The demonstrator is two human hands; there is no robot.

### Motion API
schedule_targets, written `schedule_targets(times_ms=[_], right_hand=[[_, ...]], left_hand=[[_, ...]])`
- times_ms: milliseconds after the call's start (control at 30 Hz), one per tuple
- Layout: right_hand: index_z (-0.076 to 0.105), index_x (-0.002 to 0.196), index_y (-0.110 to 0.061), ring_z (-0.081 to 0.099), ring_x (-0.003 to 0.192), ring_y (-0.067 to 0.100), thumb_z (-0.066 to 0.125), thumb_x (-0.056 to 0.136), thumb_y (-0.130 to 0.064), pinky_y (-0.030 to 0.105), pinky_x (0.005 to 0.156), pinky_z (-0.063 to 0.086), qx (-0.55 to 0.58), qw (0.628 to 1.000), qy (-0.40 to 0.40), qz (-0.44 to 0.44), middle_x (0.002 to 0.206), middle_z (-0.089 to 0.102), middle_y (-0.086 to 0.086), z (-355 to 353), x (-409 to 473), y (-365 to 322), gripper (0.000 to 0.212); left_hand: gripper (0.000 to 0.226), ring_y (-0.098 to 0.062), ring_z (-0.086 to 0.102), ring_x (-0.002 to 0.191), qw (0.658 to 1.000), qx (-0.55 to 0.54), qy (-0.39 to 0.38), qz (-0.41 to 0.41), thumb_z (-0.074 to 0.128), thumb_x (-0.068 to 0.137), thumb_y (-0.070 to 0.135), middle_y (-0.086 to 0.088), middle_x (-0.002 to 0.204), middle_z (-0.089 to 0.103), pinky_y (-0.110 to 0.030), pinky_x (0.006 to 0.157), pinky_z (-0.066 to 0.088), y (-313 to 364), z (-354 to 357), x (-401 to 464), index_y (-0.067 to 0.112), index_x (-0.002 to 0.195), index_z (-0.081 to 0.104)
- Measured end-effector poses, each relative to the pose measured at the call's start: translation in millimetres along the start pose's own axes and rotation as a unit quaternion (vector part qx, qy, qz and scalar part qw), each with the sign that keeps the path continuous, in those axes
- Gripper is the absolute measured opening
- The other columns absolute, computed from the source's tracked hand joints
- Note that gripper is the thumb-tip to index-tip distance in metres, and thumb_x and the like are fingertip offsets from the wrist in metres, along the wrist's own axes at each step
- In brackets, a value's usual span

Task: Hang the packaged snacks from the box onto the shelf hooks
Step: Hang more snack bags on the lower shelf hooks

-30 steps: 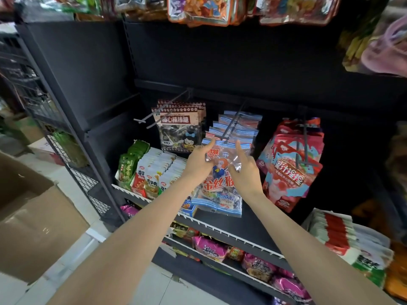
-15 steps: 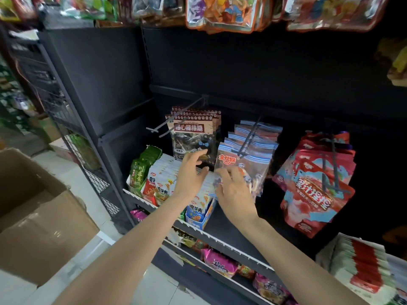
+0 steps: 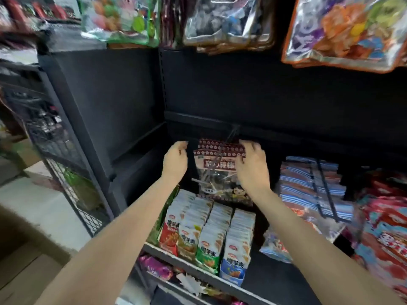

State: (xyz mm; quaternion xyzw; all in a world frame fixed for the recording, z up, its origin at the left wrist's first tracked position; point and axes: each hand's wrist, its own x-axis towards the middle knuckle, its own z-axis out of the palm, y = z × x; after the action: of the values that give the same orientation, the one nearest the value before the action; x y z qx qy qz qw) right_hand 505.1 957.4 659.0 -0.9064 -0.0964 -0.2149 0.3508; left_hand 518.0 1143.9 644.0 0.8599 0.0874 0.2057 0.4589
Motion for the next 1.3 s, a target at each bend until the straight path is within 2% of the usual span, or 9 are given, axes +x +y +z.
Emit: schedule_targets(times_ms=[67,133,267,333,500,767,867,1067,1300], right_hand=[[0.041,0.141,-0.009,0.033,0.134,0.029,0.04,0.098,-0.014,0.036,0.114,0.025,-0.07,0.997,-0.02,0.01,0.145,0.039,0.011,8,19,2,0.043],[0.039,0.143,-0.013,0.031,0.138,0.027,0.034,0.101,-0.021,0.038,0.118,0.016,-0.147,0.987,-0.07,0.008,0.148,0.038,0.008,16,32,7,0.044],[0.028,0.148,-0.02,0.023,0.143,0.022,0.025,0.103,-0.032,0.039,0.119,0.004,-0.251,0.959,-0.134,-0.008,0.154,0.03,0.003,26,43,12,0.047],[0.022,0.15,-0.02,0.02,0.144,0.02,0.023,0.103,-0.036,0.04,0.119,0.002,-0.294,0.945,-0.142,-0.023,0.156,0.024,0.003,28,43,15,0.05],[0.018,0.152,-0.018,0.015,0.146,0.016,0.023,0.103,-0.037,0.04,0.12,0.003,-0.317,0.936,-0.153,-0.024,0.159,0.016,0.001,31,55,23,0.052],[0.01,0.152,-0.023,0.005,0.147,0.013,0.02,0.102,-0.042,0.038,0.119,-0.001,-0.245,0.943,-0.217,0.064,0.16,0.002,-0.005,29,81,22,0.055],[0.012,0.152,-0.021,0.005,0.147,0.015,0.023,0.103,-0.037,0.035,0.118,-0.001,-0.224,0.956,-0.182,0.048,0.16,0.003,-0.002,23,73,18,0.054],[0.019,0.151,-0.017,0.008,0.147,0.013,0.03,0.101,-0.024,0.032,0.118,0.002,-0.255,0.957,-0.135,-0.021,0.159,0.014,-0.001,16,40,21,0.052],[0.007,0.153,-0.019,0.0,0.148,0.016,0.031,0.101,-0.022,0.036,0.119,0.004,-0.299,0.944,-0.138,-0.033,0.16,0.003,0.001,22,25,20,0.057]], left_hand=[[0.039,-0.023,0.046,0.128,0.996,0.024,-0.051,0.071,0.035,0.099,0.005,-0.011,0.137,0.051,-0.022,0.103,0.031,10,4,20,0.007,0.135,0.048],[0.039,-0.023,0.044,0.129,0.981,0.069,-0.118,0.14,0.036,0.1,0.013,-0.01,0.14,0.048,-0.025,0.106,0.03,17,13,34,0.011,0.139,0.044],[0.046,-0.021,0.022,0.143,0.907,0.246,-0.237,0.248,0.027,0.103,0.031,-0.001,0.154,0.027,-0.035,0.116,0.019,19,38,52,0.021,0.147,0.027],[0.048,-0.016,0.009,0.146,0.877,0.306,-0.265,0.26,0.018,0.103,0.035,0.004,0.158,0.013,-0.036,0.119,0.011,17,45,58,0.024,0.15,0.017],[0.05,-0.011,0.0,0.146,0.862,0.328,-0.298,0.245,0.01,0.102,0.038,0.009,0.158,0.001,-0.035,0.12,0.004,18,54,73,0.028,0.151,0.005],[0.05,-0.009,-0.003,0.146,0.869,0.31,-0.31,0.231,0.012,0.102,0.038,0.011,0.158,0.0,-0.038,0.119,0.001,25,60,86,0.031,0.15,0.005],[0.049,-0.008,-0.004,0.145,0.879,0.29,-0.265,0.271,0.017,0.102,0.038,0.011,0.158,0.001,-0.035,0.118,-0.003,21,51,77,0.031,0.15,0.009],[0.05,-0.007,0.001,0.145,0.858,0.284,-0.22,0.368,0.028,0.102,0.027,0.007,0.158,0.007,-0.025,0.116,0.0,1,37,56,0.024,0.15,0.013],[0.065,-0.009,-0.005,0.145,0.841,0.306,-0.211,0.394,0.039,0.096,0.014,0.005,0.159,0.002,-0.027,0.118,-0.001,-8,33,47,0.022,0.151,0.006]])
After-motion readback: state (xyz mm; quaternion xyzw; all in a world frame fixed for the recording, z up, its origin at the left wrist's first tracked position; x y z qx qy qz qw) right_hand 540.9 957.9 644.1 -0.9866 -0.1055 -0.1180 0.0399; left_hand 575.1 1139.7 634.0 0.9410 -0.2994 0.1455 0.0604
